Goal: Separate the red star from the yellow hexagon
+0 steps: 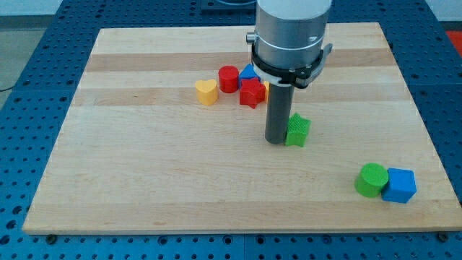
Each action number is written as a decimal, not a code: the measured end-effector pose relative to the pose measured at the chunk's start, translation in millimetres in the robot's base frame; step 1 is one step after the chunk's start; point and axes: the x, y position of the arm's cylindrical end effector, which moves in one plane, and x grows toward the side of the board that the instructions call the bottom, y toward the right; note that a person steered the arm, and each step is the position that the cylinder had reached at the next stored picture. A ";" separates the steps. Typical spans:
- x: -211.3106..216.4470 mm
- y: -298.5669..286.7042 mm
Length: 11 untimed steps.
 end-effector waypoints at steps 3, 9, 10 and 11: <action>-7.9 -12.5; -60.1 -12.5; -74.3 -23.3; -96.3 -36.4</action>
